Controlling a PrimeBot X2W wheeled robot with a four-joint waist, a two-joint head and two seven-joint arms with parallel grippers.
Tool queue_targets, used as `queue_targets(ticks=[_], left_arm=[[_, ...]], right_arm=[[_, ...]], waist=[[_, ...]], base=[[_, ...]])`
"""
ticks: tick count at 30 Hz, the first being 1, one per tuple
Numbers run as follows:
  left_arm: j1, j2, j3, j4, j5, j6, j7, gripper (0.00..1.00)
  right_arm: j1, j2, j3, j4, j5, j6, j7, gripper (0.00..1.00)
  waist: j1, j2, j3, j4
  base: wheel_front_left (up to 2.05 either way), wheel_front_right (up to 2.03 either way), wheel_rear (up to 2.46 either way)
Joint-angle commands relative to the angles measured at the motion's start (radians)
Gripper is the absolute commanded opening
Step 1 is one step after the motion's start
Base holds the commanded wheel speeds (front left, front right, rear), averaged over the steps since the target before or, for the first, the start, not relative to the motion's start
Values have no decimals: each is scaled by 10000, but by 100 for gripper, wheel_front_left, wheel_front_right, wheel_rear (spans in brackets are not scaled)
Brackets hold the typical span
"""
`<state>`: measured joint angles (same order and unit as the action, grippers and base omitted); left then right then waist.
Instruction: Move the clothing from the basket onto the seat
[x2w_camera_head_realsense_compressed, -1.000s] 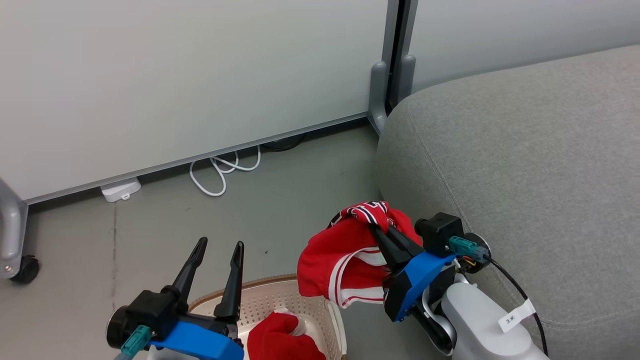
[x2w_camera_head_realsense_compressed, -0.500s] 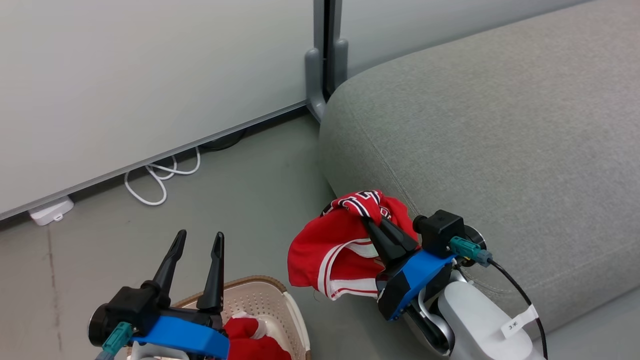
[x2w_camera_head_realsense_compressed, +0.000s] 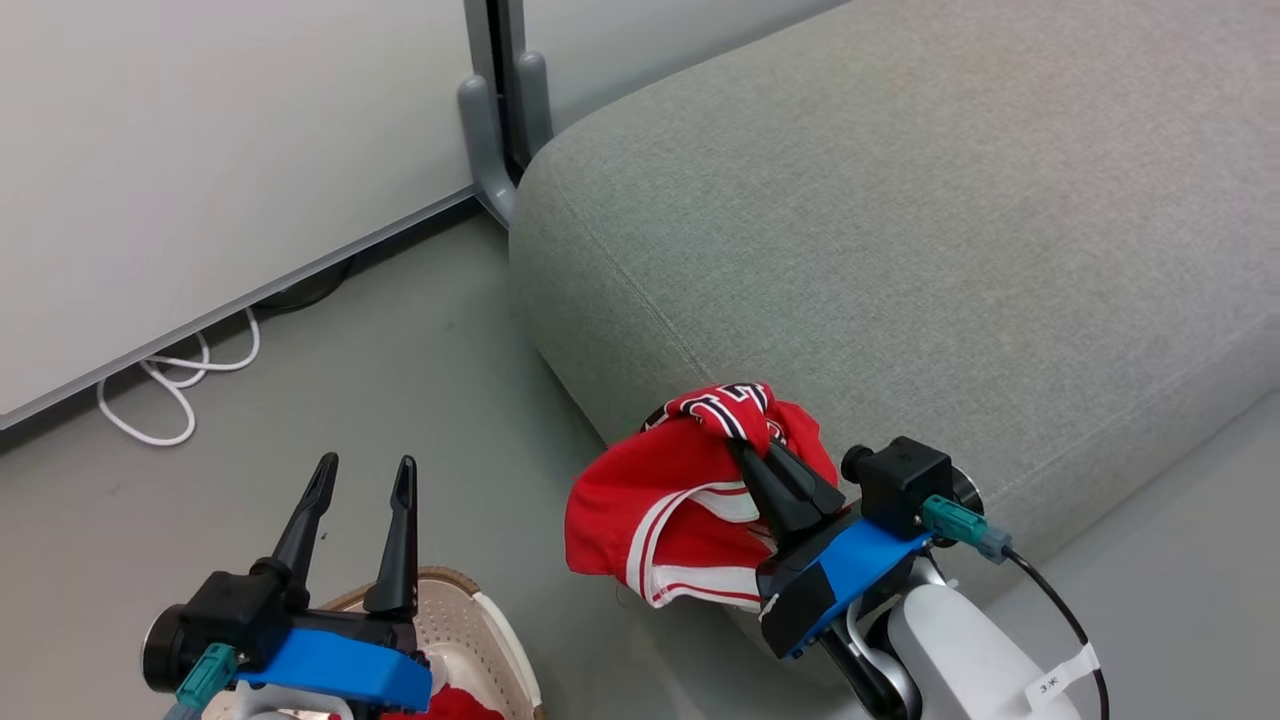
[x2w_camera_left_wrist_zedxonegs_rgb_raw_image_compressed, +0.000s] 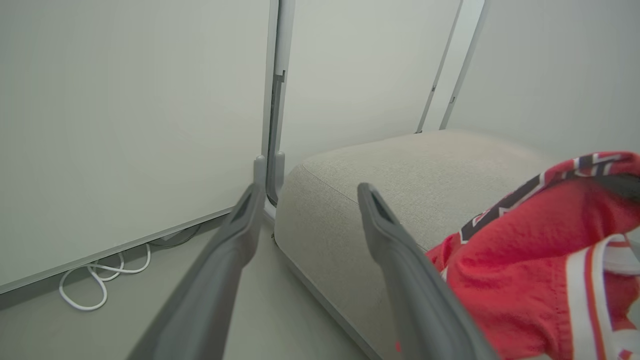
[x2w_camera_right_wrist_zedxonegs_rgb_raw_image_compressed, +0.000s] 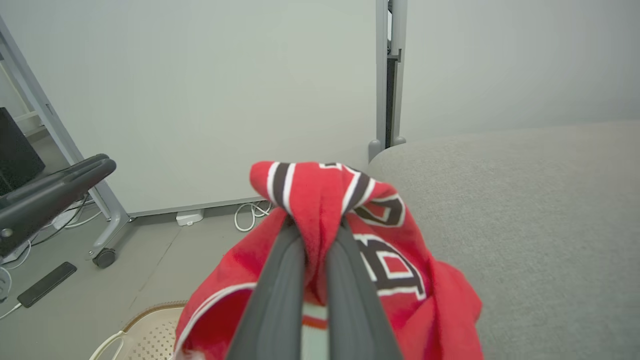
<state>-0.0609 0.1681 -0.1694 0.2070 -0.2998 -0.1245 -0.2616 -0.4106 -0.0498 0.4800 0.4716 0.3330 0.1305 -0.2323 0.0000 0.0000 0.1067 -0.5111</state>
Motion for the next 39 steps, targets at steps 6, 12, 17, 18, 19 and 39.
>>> queue_targets(ticks=[6, 12, 17, 18, 19, 39], left_arm=[[-157, 142, -138, -20, 32, -56, -51, 100], [-295, 249, -345, 68, -78, -57, -50, 100], [-255, 250, -409, 54, -132, -58, -51, 100], [-215, 237, -407, 29, -125, -58, -50, 100], [-168, 222, -399, 5, -119, -58, -50, 100], [-1235, 929, -727, -1053, 287, -58, -50, 100]], right_arm=[[470, -5, -484, -573, -256, 5, 74, 0], [744, -7, -737, -888, -395, 5, 193, 0], [787, -7, -828, -1013, -455, 5, 316, 0], [771, -7, -842, -1026, -468, 5, 337, 0], [746, -7, -857, -1044, -482, 5, 363, 0], [-3788, -131, -4310, -1150, -1722, 5, 1127, 0]], waist=[[0, 0, 216, -388], [0, 0, 262, -395], [0, 0, 222, -368], [0, 0, 218, -362], [0, 0, 213, -356], [0, 0, 2991, 492]], base=[[0, 0, 0], [0, 0, 0], [0, 0, 0], [0, 0, 0], [0, 0, 0], [0, 0, 0]])
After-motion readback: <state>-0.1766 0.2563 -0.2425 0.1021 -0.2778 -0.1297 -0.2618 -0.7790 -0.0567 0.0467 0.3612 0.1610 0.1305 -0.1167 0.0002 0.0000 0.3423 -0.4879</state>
